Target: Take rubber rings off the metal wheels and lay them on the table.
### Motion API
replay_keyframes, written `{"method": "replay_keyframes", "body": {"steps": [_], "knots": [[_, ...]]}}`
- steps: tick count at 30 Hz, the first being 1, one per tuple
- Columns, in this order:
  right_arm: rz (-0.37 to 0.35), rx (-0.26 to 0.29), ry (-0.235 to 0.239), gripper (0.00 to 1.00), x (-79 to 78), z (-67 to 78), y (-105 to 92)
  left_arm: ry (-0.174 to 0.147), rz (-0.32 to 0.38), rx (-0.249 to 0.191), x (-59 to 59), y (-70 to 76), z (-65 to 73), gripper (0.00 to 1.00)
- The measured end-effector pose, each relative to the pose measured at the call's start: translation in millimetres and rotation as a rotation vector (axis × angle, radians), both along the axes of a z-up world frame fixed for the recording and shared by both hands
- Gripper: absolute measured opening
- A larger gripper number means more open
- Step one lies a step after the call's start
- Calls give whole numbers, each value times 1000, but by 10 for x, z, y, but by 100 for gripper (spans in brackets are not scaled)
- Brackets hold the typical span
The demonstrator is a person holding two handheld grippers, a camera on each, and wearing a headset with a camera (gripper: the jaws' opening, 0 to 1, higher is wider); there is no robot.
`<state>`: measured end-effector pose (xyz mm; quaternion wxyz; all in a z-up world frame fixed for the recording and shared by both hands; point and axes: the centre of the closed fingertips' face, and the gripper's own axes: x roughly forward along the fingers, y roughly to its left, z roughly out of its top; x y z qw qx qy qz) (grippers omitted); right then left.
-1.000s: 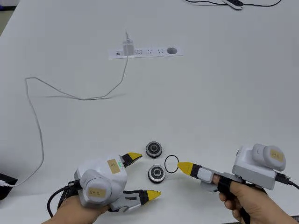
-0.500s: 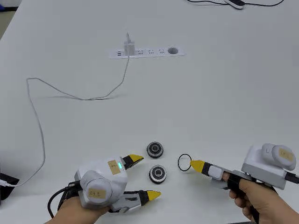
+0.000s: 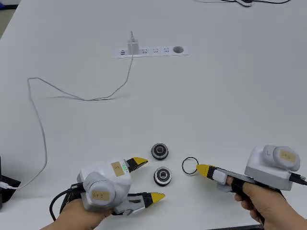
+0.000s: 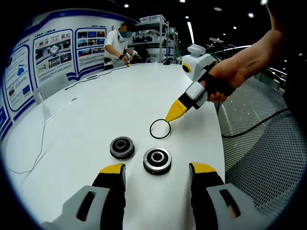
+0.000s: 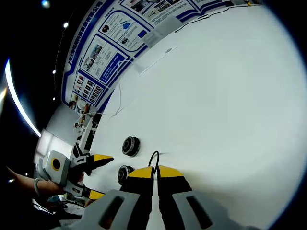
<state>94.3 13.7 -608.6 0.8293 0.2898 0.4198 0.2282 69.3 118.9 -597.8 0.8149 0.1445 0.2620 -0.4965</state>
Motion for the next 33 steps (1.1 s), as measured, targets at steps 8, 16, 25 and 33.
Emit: {"method": "replay_keyframes", "body": {"steps": [8, 16, 25, 33], "knots": [[32, -50, -25, 10, 12, -12, -9, 2, -2, -1, -3, -5, 4, 54], [71, -103, -49, 16, -10, -18, -9, 4, -5, 0, -9, -4, -11, 53], [249, -295, -175, 20, -39, 19, 54, 4, -2, -3, -2, -8, -4, 52], [344, -414, -230, 25, -30, -15, 79, 3, -3, 0, -4, -9, -3, 51]]}}
